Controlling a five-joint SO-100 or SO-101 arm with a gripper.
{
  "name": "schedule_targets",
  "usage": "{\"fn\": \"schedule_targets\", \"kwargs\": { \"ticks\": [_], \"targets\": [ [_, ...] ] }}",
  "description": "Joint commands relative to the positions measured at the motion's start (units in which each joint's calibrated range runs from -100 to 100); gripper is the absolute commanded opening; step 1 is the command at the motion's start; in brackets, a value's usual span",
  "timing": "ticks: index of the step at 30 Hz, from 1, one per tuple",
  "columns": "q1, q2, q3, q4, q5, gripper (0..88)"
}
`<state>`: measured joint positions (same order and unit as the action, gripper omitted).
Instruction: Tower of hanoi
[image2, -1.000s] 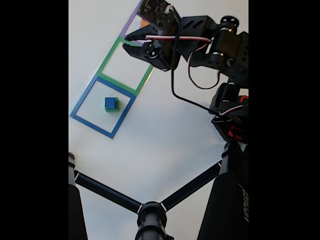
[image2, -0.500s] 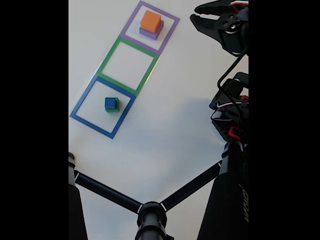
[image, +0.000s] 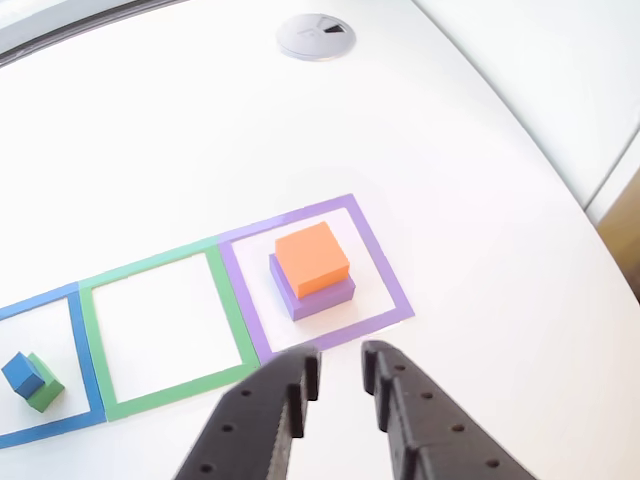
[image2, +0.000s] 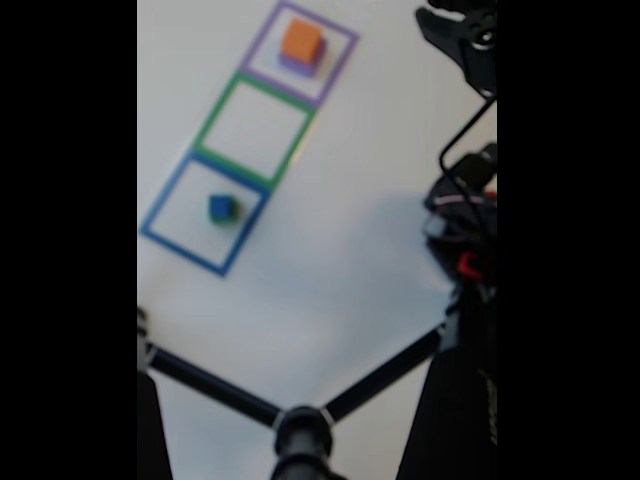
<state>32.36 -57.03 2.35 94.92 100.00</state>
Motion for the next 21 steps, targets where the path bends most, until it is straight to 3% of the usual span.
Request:
{"fn": "schedule_targets", "kwargs": {
  "ticks": [1, 5, 10, 21],
  "targets": [
    [4.1, -0.3, 4.5, -4.9, 0.0, 0.1],
    [7.9, -1.3, 13.3, -12.4, 0.0, 4.8],
    [10.4, -2.0, 27.5, -25.9, 0.0, 24.4],
    [12.2, 0.1, 67.6, -73.6, 0.0, 36.2]
  ]
}}
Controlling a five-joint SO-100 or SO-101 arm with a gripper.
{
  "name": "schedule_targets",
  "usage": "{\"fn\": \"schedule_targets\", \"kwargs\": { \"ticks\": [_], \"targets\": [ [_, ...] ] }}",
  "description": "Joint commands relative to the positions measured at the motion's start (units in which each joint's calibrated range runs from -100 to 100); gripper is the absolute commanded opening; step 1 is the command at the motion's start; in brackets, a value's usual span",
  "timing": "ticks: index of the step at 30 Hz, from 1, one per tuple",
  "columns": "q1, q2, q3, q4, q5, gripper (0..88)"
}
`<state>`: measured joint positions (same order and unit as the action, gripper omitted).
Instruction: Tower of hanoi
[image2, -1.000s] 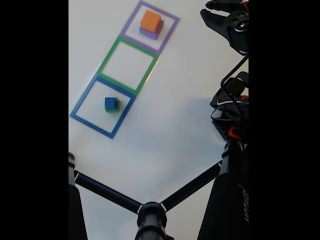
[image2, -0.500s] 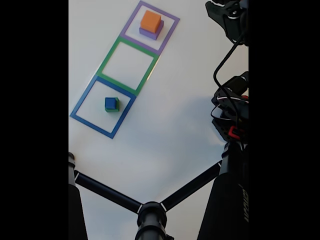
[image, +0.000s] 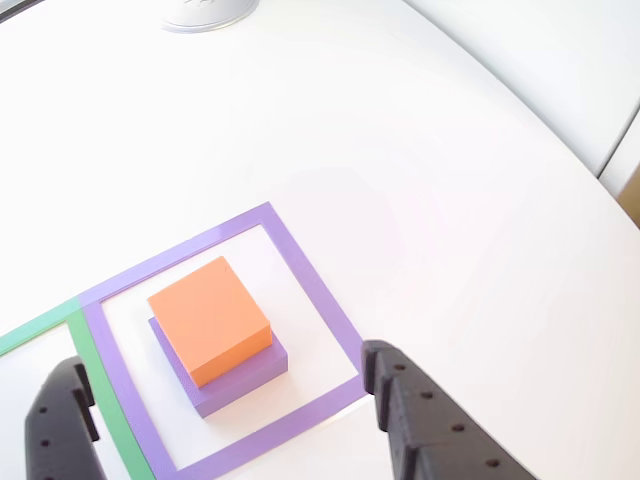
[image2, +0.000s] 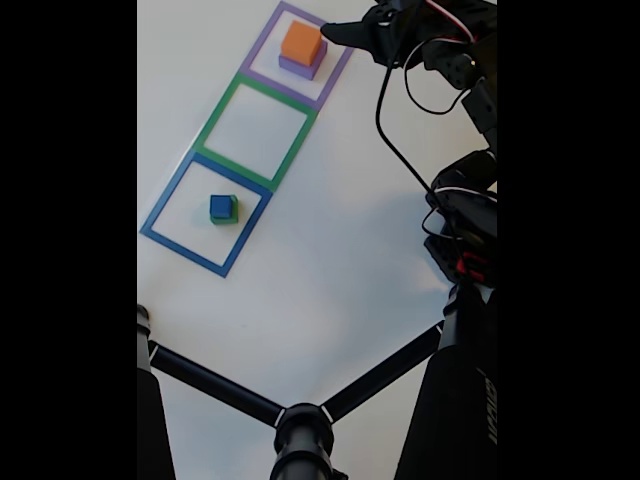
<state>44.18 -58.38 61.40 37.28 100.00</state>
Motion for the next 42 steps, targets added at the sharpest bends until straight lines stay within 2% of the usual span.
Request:
{"fn": "schedule_targets", "kwargs": {
  "ticks": [1, 9, 18, 30, 42],
  "targets": [
    [0.1, 2.4, 10.5, -19.3, 0.0, 36.2],
    [-1.6, 17.2, 19.8, -45.5, 0.0, 38.7],
    [-3.6, 40.8, 19.1, -72.0, 0.0, 40.8],
    [-2.5, 56.7, 14.1, -84.1, 0.0, 43.6],
    [-4.8, 67.0, 6.4, -88.9, 0.0, 42.9]
  ]
}}
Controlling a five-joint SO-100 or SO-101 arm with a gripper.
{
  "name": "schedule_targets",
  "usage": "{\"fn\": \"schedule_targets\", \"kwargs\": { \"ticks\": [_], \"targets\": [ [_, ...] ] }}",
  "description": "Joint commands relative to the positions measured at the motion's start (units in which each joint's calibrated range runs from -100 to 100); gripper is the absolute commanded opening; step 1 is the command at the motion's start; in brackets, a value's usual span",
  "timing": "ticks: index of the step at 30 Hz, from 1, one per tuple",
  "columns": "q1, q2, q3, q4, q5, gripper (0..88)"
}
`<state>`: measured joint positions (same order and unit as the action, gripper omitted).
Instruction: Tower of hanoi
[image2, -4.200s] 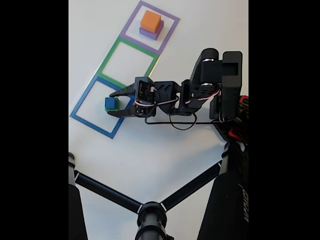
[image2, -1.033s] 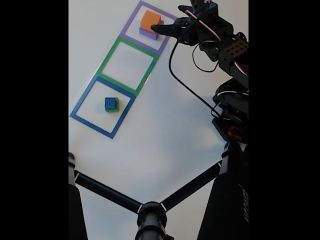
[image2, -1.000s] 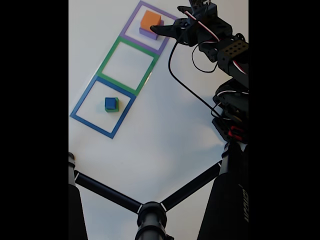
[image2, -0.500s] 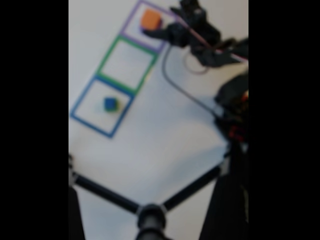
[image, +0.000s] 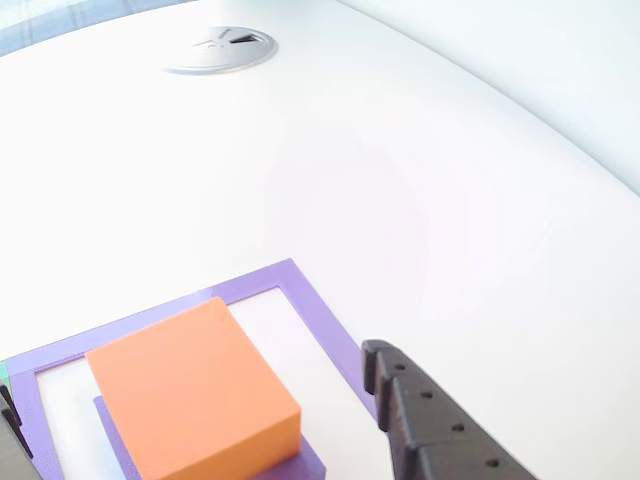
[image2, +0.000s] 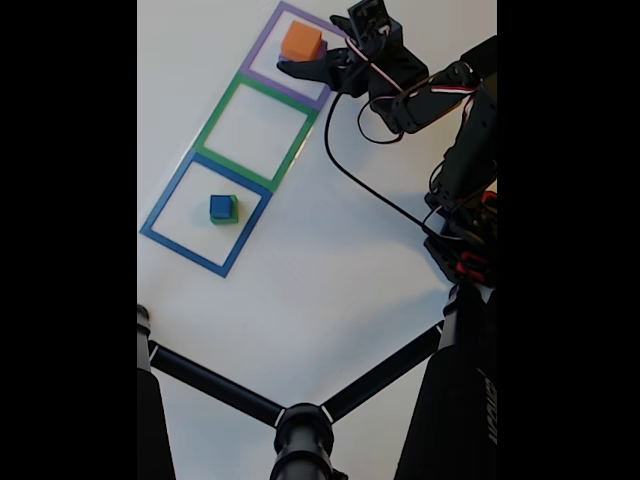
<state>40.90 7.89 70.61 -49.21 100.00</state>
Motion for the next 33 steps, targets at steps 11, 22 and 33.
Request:
{"fn": "schedule_targets", "kwargs": {
  "ticks": [11, 22, 33],
  "targets": [
    [-3.9, 4.2, -2.8, -5.3, 0.0, 42.7],
    [-4.5, 6.8, -3.3, -6.5, 0.0, 39.4],
    [-5.6, 7.4, -3.3, -6.7, 0.0, 23.7]
  ]
}}
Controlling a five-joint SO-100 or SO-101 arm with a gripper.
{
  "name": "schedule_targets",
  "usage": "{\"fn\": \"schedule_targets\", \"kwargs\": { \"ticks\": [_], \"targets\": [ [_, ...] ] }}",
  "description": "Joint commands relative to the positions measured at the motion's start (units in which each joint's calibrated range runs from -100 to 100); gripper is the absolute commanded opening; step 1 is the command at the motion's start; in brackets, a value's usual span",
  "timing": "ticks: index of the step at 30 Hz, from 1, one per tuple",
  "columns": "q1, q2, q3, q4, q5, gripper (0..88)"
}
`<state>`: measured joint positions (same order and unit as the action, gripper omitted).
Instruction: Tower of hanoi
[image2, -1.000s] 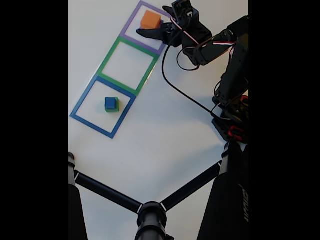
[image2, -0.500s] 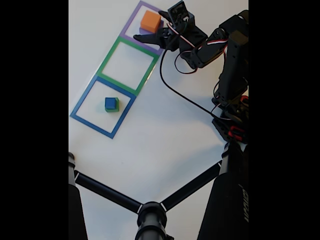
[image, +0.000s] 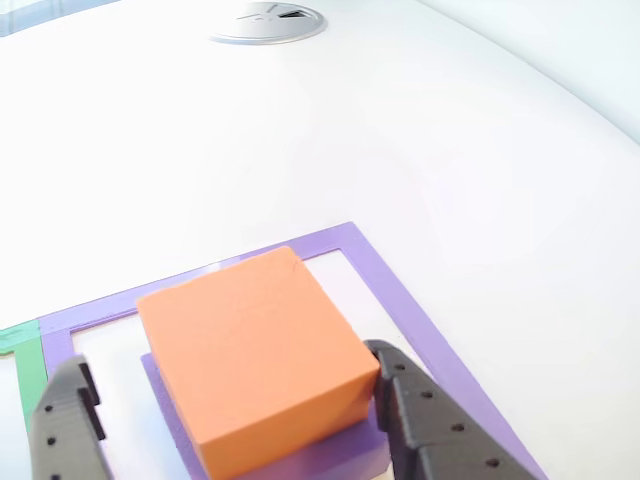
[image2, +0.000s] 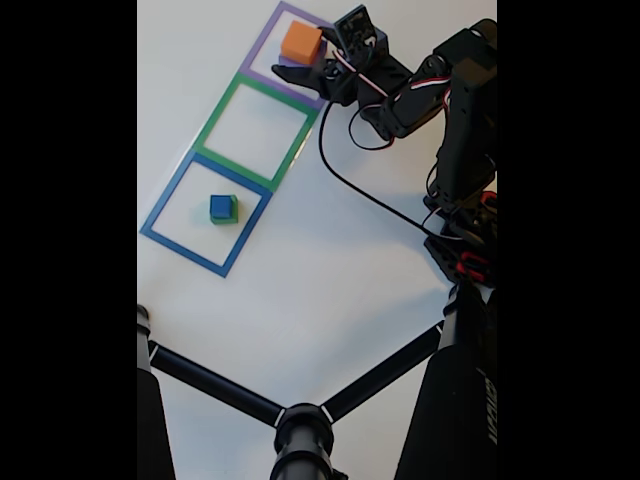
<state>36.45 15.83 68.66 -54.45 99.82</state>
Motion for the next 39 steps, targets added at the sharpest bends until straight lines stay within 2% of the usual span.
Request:
{"fn": "schedule_targets", "kwargs": {
  "ticks": [1, 13, 23, 32, 39],
  "targets": [
    [-1.2, -0.5, -1.4, -1.5, 0.2, 22.4],
    [-1.7, -0.7, -1.4, -1.7, 0.2, 14.6],
    [-2.8, -5.1, 0.0, -0.2, 0.2, 12.4],
    [-6.1, -29.5, 3.8, 22.8, 0.2, 12.2],
    [-8.4, -52.9, -0.3, 53.8, 0.2, 11.7]
  ]
}}
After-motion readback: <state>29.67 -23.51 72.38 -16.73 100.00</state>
